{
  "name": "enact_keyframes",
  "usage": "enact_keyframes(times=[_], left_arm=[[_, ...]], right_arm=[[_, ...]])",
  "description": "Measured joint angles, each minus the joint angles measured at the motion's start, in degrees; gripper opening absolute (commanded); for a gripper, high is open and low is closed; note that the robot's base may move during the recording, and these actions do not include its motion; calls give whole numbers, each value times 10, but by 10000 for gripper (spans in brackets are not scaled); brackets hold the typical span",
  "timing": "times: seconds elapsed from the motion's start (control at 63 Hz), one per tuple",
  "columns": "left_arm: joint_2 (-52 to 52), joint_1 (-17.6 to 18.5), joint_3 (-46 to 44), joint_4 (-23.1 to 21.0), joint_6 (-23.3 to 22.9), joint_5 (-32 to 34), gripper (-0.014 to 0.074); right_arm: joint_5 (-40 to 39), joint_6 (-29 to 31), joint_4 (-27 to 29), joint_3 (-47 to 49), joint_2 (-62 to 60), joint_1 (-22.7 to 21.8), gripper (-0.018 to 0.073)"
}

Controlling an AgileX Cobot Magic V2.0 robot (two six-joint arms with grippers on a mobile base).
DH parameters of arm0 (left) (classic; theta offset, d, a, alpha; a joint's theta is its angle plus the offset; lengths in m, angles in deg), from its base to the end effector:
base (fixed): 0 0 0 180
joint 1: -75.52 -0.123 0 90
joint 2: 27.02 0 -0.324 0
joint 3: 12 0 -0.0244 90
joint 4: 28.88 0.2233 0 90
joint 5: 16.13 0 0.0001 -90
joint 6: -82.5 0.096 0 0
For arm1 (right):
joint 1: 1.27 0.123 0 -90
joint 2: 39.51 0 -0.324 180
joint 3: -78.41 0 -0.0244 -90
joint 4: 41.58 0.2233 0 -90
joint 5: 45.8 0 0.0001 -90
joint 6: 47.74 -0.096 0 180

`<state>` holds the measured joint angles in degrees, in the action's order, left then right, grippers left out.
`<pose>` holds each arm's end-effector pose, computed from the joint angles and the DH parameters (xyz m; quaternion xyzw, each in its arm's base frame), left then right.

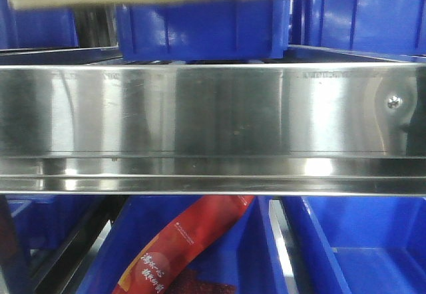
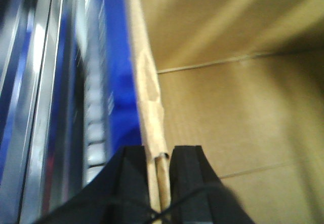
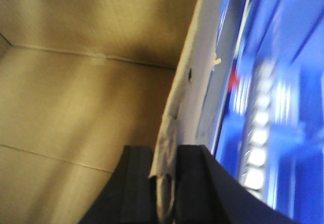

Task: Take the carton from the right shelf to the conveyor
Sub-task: 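Lift the carton off the shelf with both grippers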

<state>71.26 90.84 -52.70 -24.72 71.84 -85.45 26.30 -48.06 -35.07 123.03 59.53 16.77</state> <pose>0.2898 -0.0726 0.5264 0.0326 0.8934 -0.0652 0.4434 0.2774 0.1012 0.5360 -0.1459 0.8796 0.1271 0.4345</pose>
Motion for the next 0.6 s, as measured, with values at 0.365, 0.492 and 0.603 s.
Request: enact_keyframes(times=[0.365,0.492,0.603], left_arm=[[-82,97,94,44,-33,-16,-13],[-131,126,164,64,-60,-19,-13],[-177,143,208,71,-76,-19,-13]], right_arm=[[-3,-3,0,-239,-183,0,-66],[-30,-4,26,-329,-247,0,-66],[-42,-4,46,-366,-276,0,-66]])
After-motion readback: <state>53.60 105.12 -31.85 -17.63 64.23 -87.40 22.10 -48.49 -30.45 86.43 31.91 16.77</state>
